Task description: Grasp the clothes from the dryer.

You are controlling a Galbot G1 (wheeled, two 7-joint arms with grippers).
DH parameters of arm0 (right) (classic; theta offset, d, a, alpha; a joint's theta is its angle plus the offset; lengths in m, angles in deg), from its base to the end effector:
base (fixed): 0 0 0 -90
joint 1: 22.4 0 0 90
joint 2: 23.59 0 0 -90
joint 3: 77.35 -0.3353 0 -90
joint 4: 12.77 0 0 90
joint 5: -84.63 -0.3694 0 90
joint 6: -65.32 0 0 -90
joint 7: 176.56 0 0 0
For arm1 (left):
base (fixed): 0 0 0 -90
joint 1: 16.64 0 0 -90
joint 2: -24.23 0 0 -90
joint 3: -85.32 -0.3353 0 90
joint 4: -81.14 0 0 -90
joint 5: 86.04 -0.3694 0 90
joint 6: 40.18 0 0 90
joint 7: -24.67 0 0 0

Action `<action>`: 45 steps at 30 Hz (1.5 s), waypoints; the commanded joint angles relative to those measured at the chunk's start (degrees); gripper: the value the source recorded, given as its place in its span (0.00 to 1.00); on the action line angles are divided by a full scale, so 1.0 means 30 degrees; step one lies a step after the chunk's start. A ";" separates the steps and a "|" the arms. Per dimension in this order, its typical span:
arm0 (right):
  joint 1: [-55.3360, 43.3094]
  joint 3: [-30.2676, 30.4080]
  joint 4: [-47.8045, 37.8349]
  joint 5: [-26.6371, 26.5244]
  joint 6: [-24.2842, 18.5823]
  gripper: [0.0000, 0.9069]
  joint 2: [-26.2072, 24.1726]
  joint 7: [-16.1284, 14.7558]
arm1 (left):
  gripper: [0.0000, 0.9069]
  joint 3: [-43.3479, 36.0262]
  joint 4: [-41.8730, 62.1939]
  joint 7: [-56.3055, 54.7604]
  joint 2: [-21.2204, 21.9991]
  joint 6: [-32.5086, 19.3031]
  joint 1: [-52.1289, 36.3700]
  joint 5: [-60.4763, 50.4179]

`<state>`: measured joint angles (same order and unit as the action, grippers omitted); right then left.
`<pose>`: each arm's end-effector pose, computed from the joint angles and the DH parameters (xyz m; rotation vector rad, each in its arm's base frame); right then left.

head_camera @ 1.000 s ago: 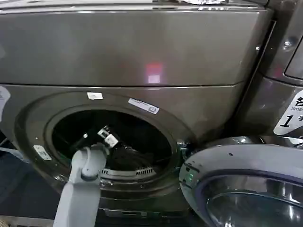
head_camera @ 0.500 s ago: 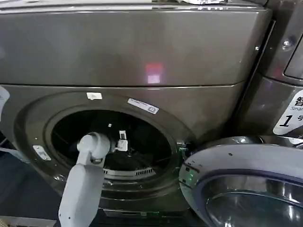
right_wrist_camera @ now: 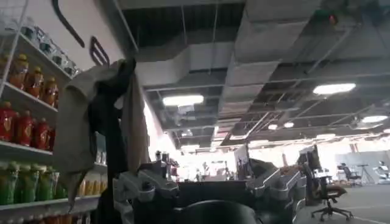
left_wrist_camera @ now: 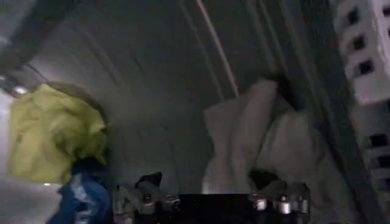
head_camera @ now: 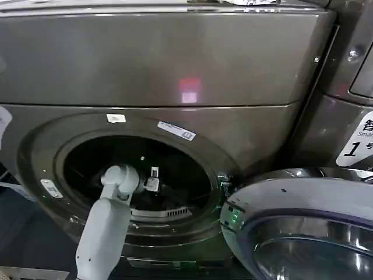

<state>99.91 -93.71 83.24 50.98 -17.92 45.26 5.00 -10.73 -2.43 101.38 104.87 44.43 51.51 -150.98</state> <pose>-0.1673 -0.4358 -0.0710 1.9635 1.9501 -0.3643 0.4795 0.0231 -0.2149 -1.2806 -1.6822 -1.5737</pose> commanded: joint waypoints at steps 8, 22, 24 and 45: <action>-0.0008 0.0046 0.0185 -0.0005 -0.0001 1.00 -0.0008 0.0024 | 0.00 0.0183 0.2768 0.0162 -0.0138 0.0598 -0.0534 -0.0219; 0.0045 0.0118 0.0158 -0.0003 -0.0044 1.00 -0.0014 0.0033 | 0.00 0.0247 0.3129 0.0135 -0.0125 0.0760 -0.0776 0.0943; 0.0065 0.0105 0.0120 -0.0002 -0.0057 1.00 -0.0035 0.0034 | 0.00 0.0254 0.3111 0.0052 -0.0153 0.0851 -0.0786 0.1294; -0.0125 0.0399 0.0233 0.0001 -0.0051 1.00 -0.0054 0.0085 | 0.00 0.0185 0.2693 -0.8318 -0.0064 0.2494 -0.1660 0.6248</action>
<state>99.54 -92.58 83.76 50.99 -18.15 45.06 5.21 -9.98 5.30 95.21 104.35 49.44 48.07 -141.41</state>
